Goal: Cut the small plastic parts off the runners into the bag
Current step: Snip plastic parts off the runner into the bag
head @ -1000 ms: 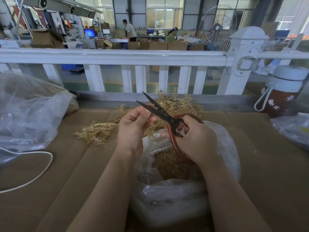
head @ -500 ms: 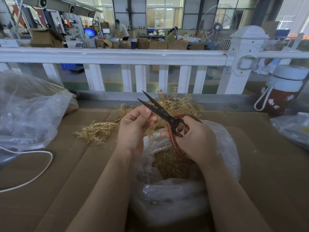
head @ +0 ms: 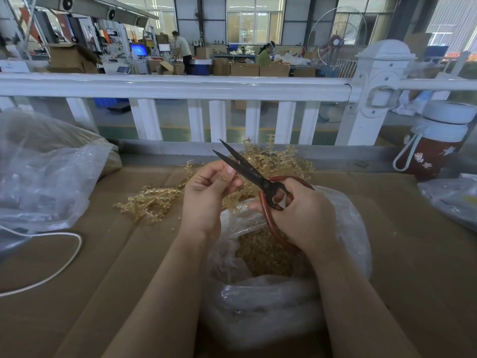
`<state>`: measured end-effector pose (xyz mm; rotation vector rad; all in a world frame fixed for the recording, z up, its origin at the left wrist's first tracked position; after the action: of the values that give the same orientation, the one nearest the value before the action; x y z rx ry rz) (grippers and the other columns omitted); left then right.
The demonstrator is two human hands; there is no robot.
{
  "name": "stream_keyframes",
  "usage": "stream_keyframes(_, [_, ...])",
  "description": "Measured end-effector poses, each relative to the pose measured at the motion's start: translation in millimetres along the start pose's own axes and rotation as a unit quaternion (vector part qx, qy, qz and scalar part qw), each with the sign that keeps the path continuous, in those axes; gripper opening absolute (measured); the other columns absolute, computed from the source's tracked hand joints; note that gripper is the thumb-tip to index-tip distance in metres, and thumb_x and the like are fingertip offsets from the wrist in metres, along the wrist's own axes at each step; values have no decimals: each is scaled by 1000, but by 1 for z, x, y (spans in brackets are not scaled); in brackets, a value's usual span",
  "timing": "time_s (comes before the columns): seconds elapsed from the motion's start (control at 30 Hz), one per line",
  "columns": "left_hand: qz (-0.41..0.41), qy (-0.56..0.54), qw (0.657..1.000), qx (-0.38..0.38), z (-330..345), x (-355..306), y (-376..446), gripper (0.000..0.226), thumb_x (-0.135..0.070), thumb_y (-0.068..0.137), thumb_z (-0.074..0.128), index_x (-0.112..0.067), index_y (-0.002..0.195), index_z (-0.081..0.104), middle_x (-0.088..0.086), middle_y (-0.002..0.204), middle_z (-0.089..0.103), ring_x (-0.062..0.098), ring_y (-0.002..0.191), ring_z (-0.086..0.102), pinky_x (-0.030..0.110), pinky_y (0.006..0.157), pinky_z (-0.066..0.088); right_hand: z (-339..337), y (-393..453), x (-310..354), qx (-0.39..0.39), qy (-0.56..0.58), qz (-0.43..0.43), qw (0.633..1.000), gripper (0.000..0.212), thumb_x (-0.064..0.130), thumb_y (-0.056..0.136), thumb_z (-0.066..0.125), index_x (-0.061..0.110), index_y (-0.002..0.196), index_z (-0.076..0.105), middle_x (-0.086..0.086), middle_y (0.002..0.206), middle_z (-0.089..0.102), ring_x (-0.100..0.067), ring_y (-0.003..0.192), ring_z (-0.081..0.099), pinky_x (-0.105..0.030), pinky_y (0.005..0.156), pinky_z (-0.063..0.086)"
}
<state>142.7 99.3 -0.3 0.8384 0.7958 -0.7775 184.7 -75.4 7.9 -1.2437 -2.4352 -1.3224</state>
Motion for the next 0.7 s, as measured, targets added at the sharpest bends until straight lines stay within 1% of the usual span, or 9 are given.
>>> stream_keyframes(0.1, [4, 2, 1000, 2, -1, 0, 1, 14, -19, 77, 67, -10, 89, 68, -2, 77, 72, 7, 66, 64, 19, 69, 53, 0, 1, 0, 1, -3, 4, 1000, 69, 92, 67, 42, 28, 81, 63, 18, 71, 61, -2, 64, 57, -25, 61, 54])
stream_keyframes(0.3, [2, 12, 1000, 2, -1, 2, 2, 17, -21, 77, 68, -11, 90, 69, -2, 79, 73, 8, 67, 63, 21, 72, 53, 0, 1, 1, -1, -7, 2, 1000, 65, 89, 68, 46, 27, 77, 62, 17, 66, 59, -3, 61, 57, -28, 59, 54])
stream_keyframes(0.4, [1, 17, 1000, 0, -3, 2, 2, 19, -21, 77, 67, -10, 92, 68, -2, 80, 72, 8, 67, 63, 21, 72, 53, 0, 1, 0, 2, -6, 7, 1000, 69, 91, 67, 45, 25, 77, 63, 15, 65, 58, -5, 61, 57, -31, 59, 54])
stream_keyframes(0.5, [6, 21, 1000, 1, -2, 1, 1, 19, -21, 78, 67, -9, 92, 68, -3, 77, 71, 7, 66, 62, 20, 71, 52, 1, 1, 0, 7, -12, 9, 1000, 74, 92, 66, 42, 22, 77, 64, 14, 66, 60, -7, 61, 58, -33, 61, 55])
stream_keyframes(0.57, [9, 22, 1000, 3, -2, 0, 1, 18, -21, 79, 66, -9, 92, 67, -4, 75, 70, 6, 66, 60, 19, 70, 51, 1, 1, 0, 3, -7, 9, 1000, 71, 90, 67, 46, 22, 77, 64, 14, 66, 60, -6, 61, 57, -32, 60, 55])
stream_keyframes(0.67, [-1, 24, 1000, 10, 0, 1, 1, 5, -14, 90, 62, -13, 89, 67, -6, 74, 67, 5, 69, 59, 19, 70, 49, 1, 1, 0, 1, 0, 5, 1000, 66, 88, 68, 50, 24, 77, 65, 16, 66, 60, -3, 61, 57, -26, 58, 54])
stream_keyframes(0.7, [-15, 17, 1000, 5, -1, 4, 1, 12, -11, 94, 59, -16, 86, 67, -7, 75, 67, 4, 70, 59, 19, 72, 49, 1, 1, 1, 0, 1, -2, 1000, 66, 88, 69, 50, 24, 79, 66, 16, 68, 61, -3, 62, 57, -24, 58, 53])
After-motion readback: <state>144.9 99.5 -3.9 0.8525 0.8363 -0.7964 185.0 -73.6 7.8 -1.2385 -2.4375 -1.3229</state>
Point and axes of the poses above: each hand's wrist, its own y-axis towards the middle knuckle, its own z-axis out of the palm, x = y × z, the point moved 8 cm from there along y, towards the middle knuckle
